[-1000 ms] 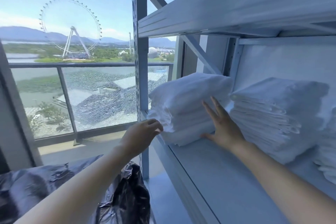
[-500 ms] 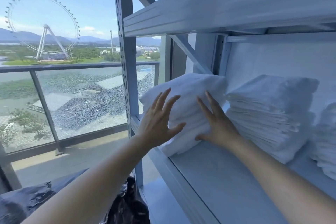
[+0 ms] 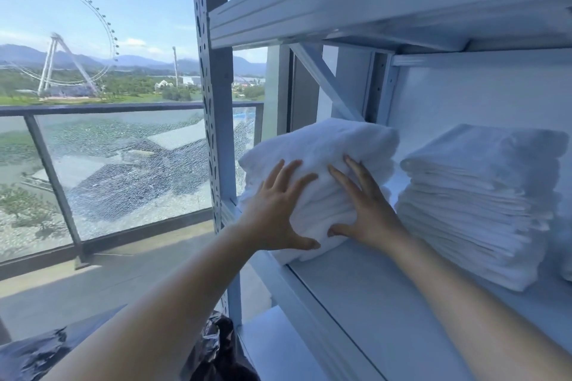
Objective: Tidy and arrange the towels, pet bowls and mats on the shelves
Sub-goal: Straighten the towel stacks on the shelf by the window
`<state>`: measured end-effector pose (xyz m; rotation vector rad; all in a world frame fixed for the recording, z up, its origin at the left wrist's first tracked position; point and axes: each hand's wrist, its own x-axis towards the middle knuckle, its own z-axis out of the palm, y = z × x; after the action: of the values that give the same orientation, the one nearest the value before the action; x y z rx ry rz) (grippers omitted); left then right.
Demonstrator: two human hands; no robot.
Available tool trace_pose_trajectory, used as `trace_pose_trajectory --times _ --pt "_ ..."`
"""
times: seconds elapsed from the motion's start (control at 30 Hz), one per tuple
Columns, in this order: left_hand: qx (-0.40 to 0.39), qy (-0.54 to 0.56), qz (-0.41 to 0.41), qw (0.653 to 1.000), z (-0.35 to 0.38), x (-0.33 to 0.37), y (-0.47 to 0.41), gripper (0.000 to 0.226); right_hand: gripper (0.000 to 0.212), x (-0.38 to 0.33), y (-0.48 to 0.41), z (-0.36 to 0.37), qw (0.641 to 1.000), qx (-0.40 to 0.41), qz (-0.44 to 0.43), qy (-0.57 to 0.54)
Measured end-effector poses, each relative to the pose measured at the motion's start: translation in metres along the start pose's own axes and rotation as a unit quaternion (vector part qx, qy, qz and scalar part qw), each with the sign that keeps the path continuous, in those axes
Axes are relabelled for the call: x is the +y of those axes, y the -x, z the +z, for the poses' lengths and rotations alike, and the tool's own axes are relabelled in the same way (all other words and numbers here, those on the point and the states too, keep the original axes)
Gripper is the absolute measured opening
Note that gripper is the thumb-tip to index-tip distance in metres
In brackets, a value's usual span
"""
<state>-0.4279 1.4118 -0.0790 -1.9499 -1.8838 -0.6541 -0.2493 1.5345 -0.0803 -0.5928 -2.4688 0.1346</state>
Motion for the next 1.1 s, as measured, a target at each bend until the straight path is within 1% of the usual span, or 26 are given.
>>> trace_pose_trajectory --times 0.1,0.17,0.23,0.37,0.47,0.63,0.7,0.8,0.9,1.0,1.1 --pt "-0.02 -0.022 -0.005 1.0 0.0 -0.01 -0.007 0.116 0.108 0.005 -0.008 0.01 1.0 0.009 -0.006 -0.007" --pt "-0.01 -0.013 -0.024 1.0 0.001 -0.013 -0.008 0.111 0.109 0.009 -0.012 0.015 1.0 0.012 -0.024 -0.006" --pt "0.037 0.018 -0.051 0.998 0.01 -0.008 -0.004 0.101 0.11 0.012 -0.013 0.018 0.999 0.014 -0.044 0.008" --pt "0.183 0.086 -0.066 0.977 0.039 0.006 0.005 0.082 0.107 0.013 -0.007 0.022 0.998 0.029 -0.057 0.018" --pt "0.212 0.1 -0.063 0.97 0.045 0.003 0.006 0.08 0.103 0.014 -0.004 0.023 0.997 0.047 -0.054 0.013" --pt "0.207 0.093 -0.053 0.972 0.047 -0.001 0.005 0.082 0.101 0.015 -0.003 0.022 0.997 0.056 -0.044 0.007" --pt "0.177 0.085 -0.037 0.98 0.043 -0.006 0.007 0.09 0.103 0.015 -0.005 0.021 0.998 0.047 -0.042 0.006" --pt "0.118 0.073 -0.017 0.99 0.035 -0.015 0.01 0.102 0.107 0.019 -0.008 0.014 0.999 0.01 -0.047 0.007" --pt "0.1 0.063 -0.013 0.993 0.03 -0.017 0.01 0.105 0.109 0.024 -0.009 0.007 0.997 -0.015 -0.061 0.033" --pt "0.102 0.053 -0.022 0.993 0.032 -0.017 0.008 0.104 0.109 0.026 -0.009 0.01 0.997 0.012 -0.068 0.042" --pt "0.094 0.053 -0.044 0.993 0.033 -0.016 0.005 0.104 0.107 0.03 -0.008 0.022 0.997 0.05 -0.043 0.034"
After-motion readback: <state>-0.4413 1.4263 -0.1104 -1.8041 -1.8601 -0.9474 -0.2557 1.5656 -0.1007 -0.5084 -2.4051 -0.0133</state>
